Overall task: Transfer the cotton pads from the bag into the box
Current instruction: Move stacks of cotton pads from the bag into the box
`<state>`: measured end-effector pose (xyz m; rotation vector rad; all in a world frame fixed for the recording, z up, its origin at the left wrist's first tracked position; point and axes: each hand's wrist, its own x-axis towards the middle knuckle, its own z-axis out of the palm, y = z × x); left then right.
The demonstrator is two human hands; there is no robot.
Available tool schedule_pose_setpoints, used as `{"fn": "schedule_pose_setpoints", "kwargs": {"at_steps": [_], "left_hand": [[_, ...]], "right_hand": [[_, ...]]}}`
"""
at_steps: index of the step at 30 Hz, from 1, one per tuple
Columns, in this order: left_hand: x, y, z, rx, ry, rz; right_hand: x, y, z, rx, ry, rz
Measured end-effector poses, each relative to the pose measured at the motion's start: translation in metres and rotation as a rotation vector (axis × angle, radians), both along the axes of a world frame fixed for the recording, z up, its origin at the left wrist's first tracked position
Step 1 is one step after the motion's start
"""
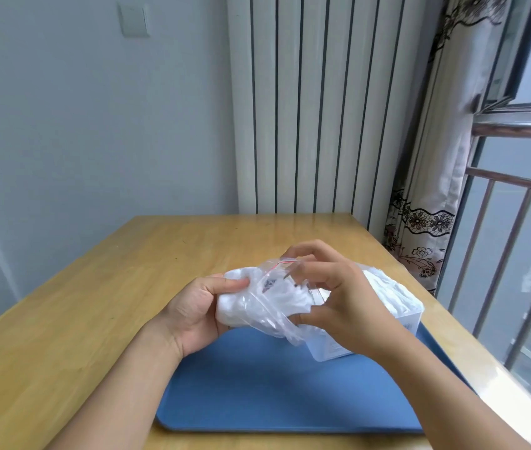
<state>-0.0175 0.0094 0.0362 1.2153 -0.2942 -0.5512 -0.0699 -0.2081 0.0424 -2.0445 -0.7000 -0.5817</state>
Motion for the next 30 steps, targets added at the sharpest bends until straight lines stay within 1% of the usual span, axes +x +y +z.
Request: {"fn": "schedule_pose_setpoints", "kwargs": {"at_steps": [3, 7, 11, 14, 16, 18, 20, 22, 24, 25, 26, 27, 28, 30], "left_hand": [[0.0, -0.001, 0.001, 0.004, -0.04, -0.031], [-0.001, 0.0, 0.003, 0.036, -0.095, -0.061], [0.001, 0.002, 0.0, 0.035, -0.102, -0.091], [0.006, 0.008, -0.003, 0.075, -0.096, 0.006], [0.015, 0.012, -0.009, 0.155, -0.136, 0.154], [0.023, 0.015, -0.016, 0.267, -0.206, 0.337], [0.026, 0.014, -0.02, 0.428, -0.331, 0.473], [0.026, 0.013, -0.023, 0.63, -0.464, 0.468], [0.019, 0.009, -0.022, 0.77, -0.568, 0.392], [0.014, 0.008, -0.021, 0.808, -0.661, 0.388], [0.01, 0.007, -0.018, 0.804, -0.772, 0.403], [0.005, 0.006, -0.013, 0.737, -0.876, 0.425], [-0.003, 0.004, -0.008, 0.616, -0.945, 0.435], [-0.02, -0.005, 0.001, 0.375, -0.974, 0.373]], "right_hand": [[-0.001, 0.0, 0.003, 0.263, 0.12, 0.138], [0.003, 0.0, -0.002, 0.445, 0.202, 0.244], [0.004, -0.002, -0.003, 0.586, 0.338, 0.311], [0.006, -0.011, 0.003, 0.874, 0.491, 0.444], [0.003, -0.019, 0.012, 0.948, 0.497, 0.472], [-0.001, -0.023, 0.017, 0.908, 0.486, 0.433], [-0.005, -0.022, 0.019, 0.828, 0.459, 0.329], [-0.007, -0.021, 0.016, 0.727, 0.414, 0.279], [-0.01, -0.017, 0.016, 0.615, 0.369, 0.218], [-0.01, -0.015, 0.015, 0.565, 0.336, 0.184], [-0.01, -0.013, 0.014, 0.52, 0.306, 0.152], [-0.011, -0.011, 0.013, 0.48, 0.278, 0.134], [-0.012, -0.007, 0.012, 0.443, 0.25, 0.119], [-0.015, -0.001, 0.01, 0.378, 0.204, 0.093]]}}
